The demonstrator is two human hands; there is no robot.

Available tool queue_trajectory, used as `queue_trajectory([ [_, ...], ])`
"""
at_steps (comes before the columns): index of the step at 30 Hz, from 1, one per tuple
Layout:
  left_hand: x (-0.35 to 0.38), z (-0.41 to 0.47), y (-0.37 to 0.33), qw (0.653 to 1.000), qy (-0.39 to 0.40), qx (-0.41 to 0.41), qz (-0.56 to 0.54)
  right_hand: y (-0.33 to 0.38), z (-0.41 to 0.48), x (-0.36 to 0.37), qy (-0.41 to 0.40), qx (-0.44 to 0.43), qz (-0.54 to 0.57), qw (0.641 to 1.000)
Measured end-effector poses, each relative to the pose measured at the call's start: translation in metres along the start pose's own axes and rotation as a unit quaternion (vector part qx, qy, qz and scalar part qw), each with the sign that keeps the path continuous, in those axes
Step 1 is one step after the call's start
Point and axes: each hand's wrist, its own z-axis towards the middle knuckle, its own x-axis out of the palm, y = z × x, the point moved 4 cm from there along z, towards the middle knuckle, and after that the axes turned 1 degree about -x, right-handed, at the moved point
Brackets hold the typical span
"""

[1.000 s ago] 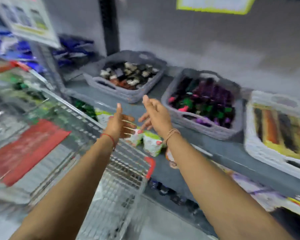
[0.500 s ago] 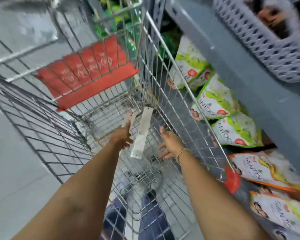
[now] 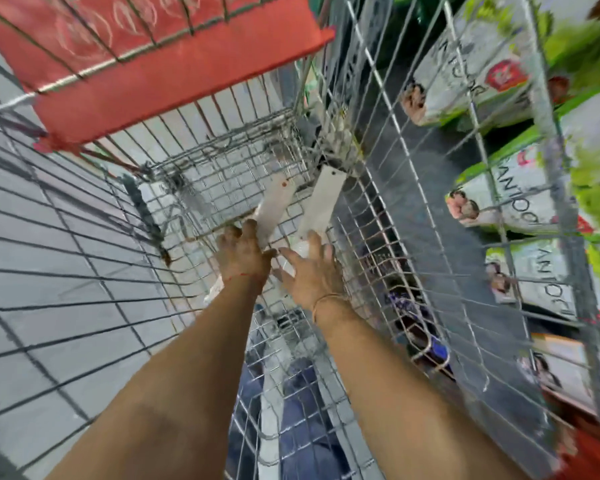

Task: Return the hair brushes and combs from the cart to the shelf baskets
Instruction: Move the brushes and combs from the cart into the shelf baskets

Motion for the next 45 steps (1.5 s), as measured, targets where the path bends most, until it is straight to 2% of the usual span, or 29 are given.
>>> queue_trajectory([
  [2,-0.004,-0.001,0.002,1.0,-0.016,0.018,0.016,-0.002,-0.003,0.005,-0.028,0.002,-0.027,0.999],
  [4,-0.01,-0.006,0.002,0.998,-0.04,0.03,-0.03,-0.003,-0.01,0.003,-0.088,0.008,-0.016,0.996],
  [7,-0.018,-0.015,0.001,0.981,-0.079,-0.007,-0.176,-0.013,-0.023,-0.007,-0.14,0.049,0.155,0.977],
  [10,-0.018,-0.016,0.002,0.944,-0.069,-0.092,-0.309,-0.034,-0.035,-0.013,-0.177,0.082,0.212,0.958],
  [13,-0.011,-0.013,0.008,0.956,-0.049,-0.139,-0.253,-0.061,-0.042,-0.017,-0.176,0.158,0.153,0.959],
  [16,-0.007,-0.012,0.017,0.957,-0.047,-0.184,-0.22,-0.072,-0.039,-0.02,-0.156,0.19,0.094,0.965],
  [22,0.008,-0.021,0.004,0.965,-0.04,-0.152,-0.211,-0.05,-0.018,-0.014,-0.131,0.203,0.096,0.966],
  [26,0.017,-0.014,0.003,0.973,-0.005,-0.151,-0.175,-0.05,-0.014,-0.013,-0.097,0.222,0.069,0.968],
  [29,0.015,-0.01,0.011,0.949,-0.004,-0.157,-0.273,-0.06,-0.016,-0.012,-0.084,0.24,0.149,0.955],
  [31,0.008,-0.02,0.01,0.941,-0.021,-0.154,-0.299,-0.06,-0.025,-0.012,-0.084,0.237,0.214,0.944],
  [33,0.001,-0.039,0.004,0.939,-0.052,-0.153,-0.304,-0.054,-0.034,-0.012,-0.079,0.21,0.226,0.948],
  [35,-0.006,-0.06,-0.002,0.927,-0.085,-0.151,-0.333,-0.043,-0.051,-0.016,-0.129,0.18,0.218,0.951],
  [38,-0.018,-0.077,-0.006,0.901,-0.11,-0.127,-0.4,-0.026,-0.078,-0.019,-0.225,0.163,0.243,0.929],
  [41,-0.043,-0.09,-0.017,0.89,-0.116,-0.076,-0.434,0.0,-0.107,-0.036,-0.323,0.143,0.269,0.896],
  [45,-0.094,-0.118,-0.051,0.885,-0.121,0.041,-0.448,0.044,-0.148,-0.11,-0.497,0.085,0.397,0.767],
])
